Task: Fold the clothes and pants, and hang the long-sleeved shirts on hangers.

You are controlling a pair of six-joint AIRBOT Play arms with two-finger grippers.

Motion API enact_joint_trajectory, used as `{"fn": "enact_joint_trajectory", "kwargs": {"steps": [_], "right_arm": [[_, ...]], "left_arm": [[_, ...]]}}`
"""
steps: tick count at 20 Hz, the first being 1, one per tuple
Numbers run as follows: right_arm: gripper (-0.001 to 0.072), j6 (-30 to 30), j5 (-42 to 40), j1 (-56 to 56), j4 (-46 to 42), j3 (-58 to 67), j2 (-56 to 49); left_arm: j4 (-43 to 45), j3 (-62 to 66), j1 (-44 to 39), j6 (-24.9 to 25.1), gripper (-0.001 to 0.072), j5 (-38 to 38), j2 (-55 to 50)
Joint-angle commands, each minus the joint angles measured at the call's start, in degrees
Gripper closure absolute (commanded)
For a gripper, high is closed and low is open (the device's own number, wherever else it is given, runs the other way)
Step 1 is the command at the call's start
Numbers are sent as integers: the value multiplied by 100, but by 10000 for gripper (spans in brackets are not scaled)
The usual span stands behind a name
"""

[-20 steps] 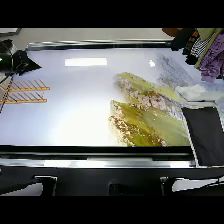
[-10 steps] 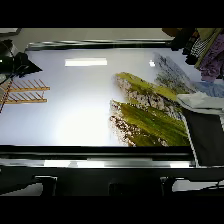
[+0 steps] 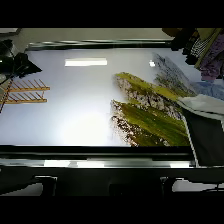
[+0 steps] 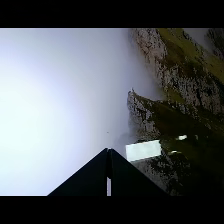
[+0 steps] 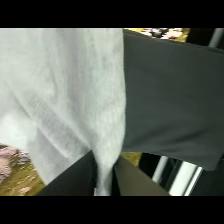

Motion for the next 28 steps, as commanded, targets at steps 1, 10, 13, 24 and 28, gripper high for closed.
{"fn": "enact_joint_trajectory", "kwargs": {"steps": [1,10,13,24,28], "right_arm": [[667,-337,-9,-2,-588,-835,20],[667,-527,415,-2,-1252,-2393,39],[667,-608,407,-2,-1318,-2653,122],[667,-769,605,-4,-1899,-4046,647],[666,-772,575,-4,-1998,-4068,658]], "left_arm": [[7,-2,-2,7,690,7,-7],[7,-2,-2,4,690,7,-4],[26,-2,-2,7,690,7,-7],[28,-2,-2,114,689,9,-9],[28,-2,-2,114,690,9,-9]]}}
